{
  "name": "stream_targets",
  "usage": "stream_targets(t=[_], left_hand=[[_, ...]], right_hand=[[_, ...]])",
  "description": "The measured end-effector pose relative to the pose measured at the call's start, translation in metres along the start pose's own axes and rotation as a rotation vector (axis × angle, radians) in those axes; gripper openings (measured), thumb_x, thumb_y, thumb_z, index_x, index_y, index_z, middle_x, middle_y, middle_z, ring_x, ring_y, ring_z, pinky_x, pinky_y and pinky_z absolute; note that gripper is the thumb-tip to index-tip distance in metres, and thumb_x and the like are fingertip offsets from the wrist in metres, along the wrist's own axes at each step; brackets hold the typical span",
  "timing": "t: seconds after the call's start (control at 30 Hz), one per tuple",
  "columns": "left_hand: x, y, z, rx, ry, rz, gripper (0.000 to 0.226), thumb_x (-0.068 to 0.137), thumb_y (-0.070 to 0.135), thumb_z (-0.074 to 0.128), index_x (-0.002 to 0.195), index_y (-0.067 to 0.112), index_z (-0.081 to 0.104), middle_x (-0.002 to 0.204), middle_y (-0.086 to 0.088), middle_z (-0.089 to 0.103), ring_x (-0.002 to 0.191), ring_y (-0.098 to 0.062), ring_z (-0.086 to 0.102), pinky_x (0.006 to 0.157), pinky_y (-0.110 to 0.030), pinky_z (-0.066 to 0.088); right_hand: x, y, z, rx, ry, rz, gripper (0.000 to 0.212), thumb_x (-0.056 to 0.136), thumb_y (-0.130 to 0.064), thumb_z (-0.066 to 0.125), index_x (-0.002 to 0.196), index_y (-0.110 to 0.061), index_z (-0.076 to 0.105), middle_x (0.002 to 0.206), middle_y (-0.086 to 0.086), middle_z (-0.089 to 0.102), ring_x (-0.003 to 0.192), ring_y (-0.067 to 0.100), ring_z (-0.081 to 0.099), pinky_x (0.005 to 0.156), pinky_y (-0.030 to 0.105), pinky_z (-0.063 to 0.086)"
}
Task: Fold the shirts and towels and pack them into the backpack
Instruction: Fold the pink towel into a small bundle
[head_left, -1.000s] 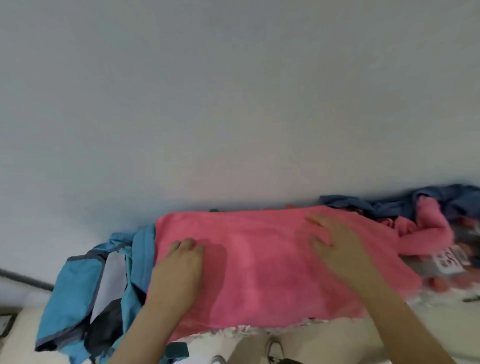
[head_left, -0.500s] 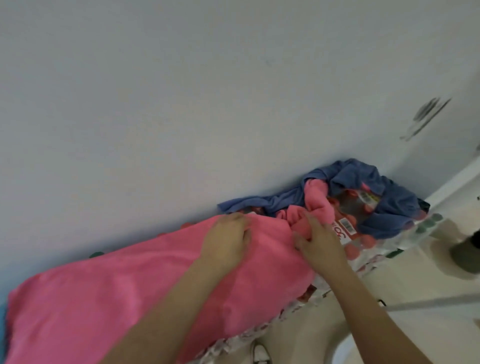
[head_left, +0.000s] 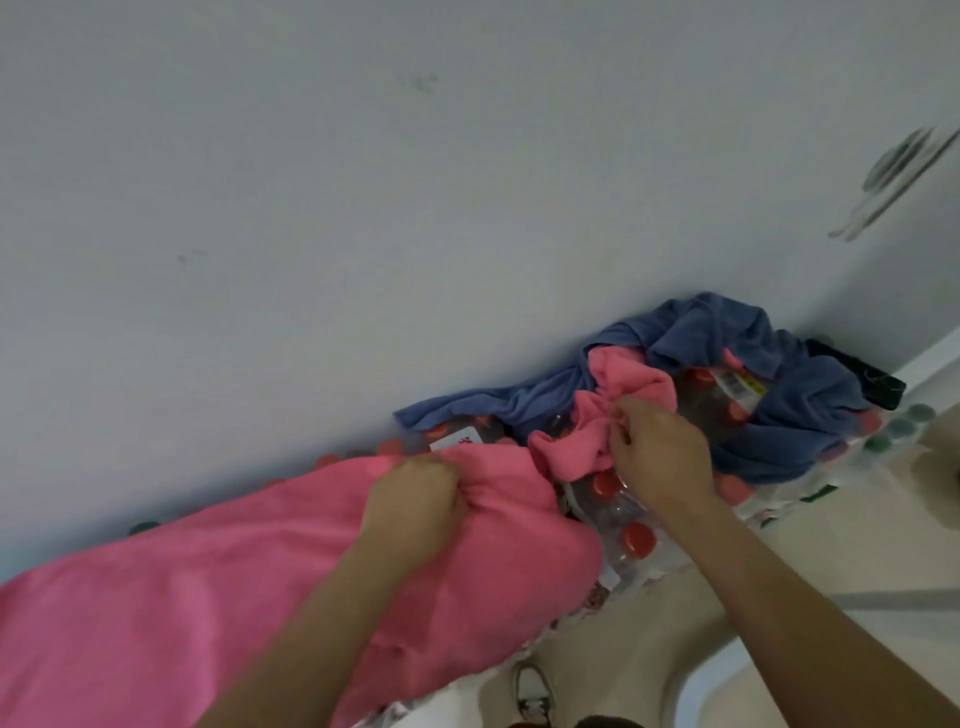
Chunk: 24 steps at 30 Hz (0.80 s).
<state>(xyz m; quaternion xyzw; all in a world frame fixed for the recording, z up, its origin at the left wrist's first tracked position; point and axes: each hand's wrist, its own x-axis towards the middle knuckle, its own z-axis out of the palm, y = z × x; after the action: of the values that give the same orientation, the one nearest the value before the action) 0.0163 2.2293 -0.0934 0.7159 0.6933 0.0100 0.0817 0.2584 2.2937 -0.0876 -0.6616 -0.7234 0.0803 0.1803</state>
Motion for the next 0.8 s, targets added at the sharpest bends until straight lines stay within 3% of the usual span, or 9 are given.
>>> stream_targets(t=[0.13,0.23,0.33,0.43,0.5,0.6,0.67,0.73,0.8], left_hand=[[0.026,0.015,-0.010,-0.093,0.165,0.055,0.025,0.085,0.025,0.050,0.076,0.009,0.068,0.084,-0.011,0.064,0.078,-0.032,0.061,0.067,-0.038,0.047],[0.048,0.025,-0.003,-0.123,0.045,0.023,0.027,0.091,0.035,0.050,0.106,0.019,0.066,0.107,-0.007,0.066,0.098,-0.026,0.061,0.080,-0.036,0.046],[0.052,0.020,0.008,-0.138,-0.067,0.054,0.041,0.086,0.036,0.059,0.125,0.024,0.056,0.120,-0.004,0.061,0.108,-0.023,0.058,0.088,-0.034,0.046],[0.041,0.017,0.005,-0.151,0.042,0.095,0.023,0.084,0.026,0.060,0.105,0.019,0.064,0.104,-0.003,0.066,0.094,-0.024,0.062,0.076,-0.035,0.047],[0.026,0.017,0.003,-0.169,0.173,0.132,0.013,0.082,0.027,0.057,0.088,0.018,0.064,0.084,-0.001,0.066,0.071,-0.022,0.063,0.056,-0.032,0.046],[0.000,0.013,0.010,-0.182,0.282,0.220,0.015,0.080,0.033,0.049,0.078,0.021,0.059,0.069,0.005,0.061,0.051,-0.017,0.058,0.038,-0.024,0.040],[-0.012,0.012,0.015,-0.250,0.257,0.249,0.010,0.080,0.030,0.050,0.082,0.023,0.057,0.071,0.005,0.063,0.055,-0.016,0.060,0.042,-0.027,0.045],[-0.016,0.009,0.013,-0.298,0.245,0.232,0.014,0.078,0.031,0.052,0.085,0.024,0.063,0.076,0.008,0.067,0.063,-0.011,0.061,0.054,-0.025,0.047],[-0.015,0.006,0.007,-0.281,0.254,0.229,0.020,0.080,0.033,0.052,0.084,0.022,0.069,0.080,0.009,0.068,0.069,-0.009,0.060,0.060,-0.021,0.046]], right_hand=[[-0.018,-0.022,-0.005,0.188,-0.127,-0.088,0.009,0.085,-0.019,0.057,0.083,-0.013,0.063,0.069,0.002,0.059,0.064,0.027,0.056,0.055,0.033,0.039],[-0.042,-0.036,0.020,0.211,-0.246,-0.171,0.027,0.087,-0.034,0.048,0.101,-0.020,0.065,0.085,0.001,0.068,0.075,0.023,0.064,0.064,0.034,0.047],[-0.043,-0.043,0.035,0.271,-0.297,-0.065,0.044,0.089,-0.034,0.058,0.129,-0.015,0.055,0.108,0.006,0.067,0.095,0.024,0.064,0.079,0.034,0.047],[-0.031,-0.050,0.034,0.404,-0.350,0.037,0.031,0.086,-0.044,0.060,0.100,-0.018,0.068,0.086,-0.001,0.068,0.077,0.016,0.061,0.068,0.032,0.044],[-0.024,-0.053,0.027,0.500,-0.419,0.082,0.045,0.086,-0.057,0.056,0.076,-0.014,0.066,0.063,-0.002,0.062,0.060,0.013,0.055,0.058,0.033,0.041],[-0.018,-0.057,0.014,0.701,-0.541,0.138,0.050,0.088,-0.055,0.057,0.063,-0.012,0.063,0.051,-0.007,0.051,0.051,0.006,0.044,0.055,0.026,0.036],[-0.019,-0.060,0.014,0.825,-0.599,0.100,0.028,0.087,-0.036,0.067,0.069,-0.015,0.072,0.054,-0.005,0.061,0.053,0.003,0.050,0.058,0.025,0.044],[-0.021,-0.061,0.019,0.812,-0.567,0.063,0.011,0.085,-0.022,0.070,0.076,-0.018,0.076,0.064,-0.002,0.070,0.058,0.009,0.061,0.065,0.035,0.052],[-0.020,-0.061,0.020,0.692,-0.538,-0.016,0.011,0.085,-0.031,0.069,0.081,-0.022,0.075,0.072,-0.007,0.072,0.067,0.009,0.066,0.069,0.035,0.053]])
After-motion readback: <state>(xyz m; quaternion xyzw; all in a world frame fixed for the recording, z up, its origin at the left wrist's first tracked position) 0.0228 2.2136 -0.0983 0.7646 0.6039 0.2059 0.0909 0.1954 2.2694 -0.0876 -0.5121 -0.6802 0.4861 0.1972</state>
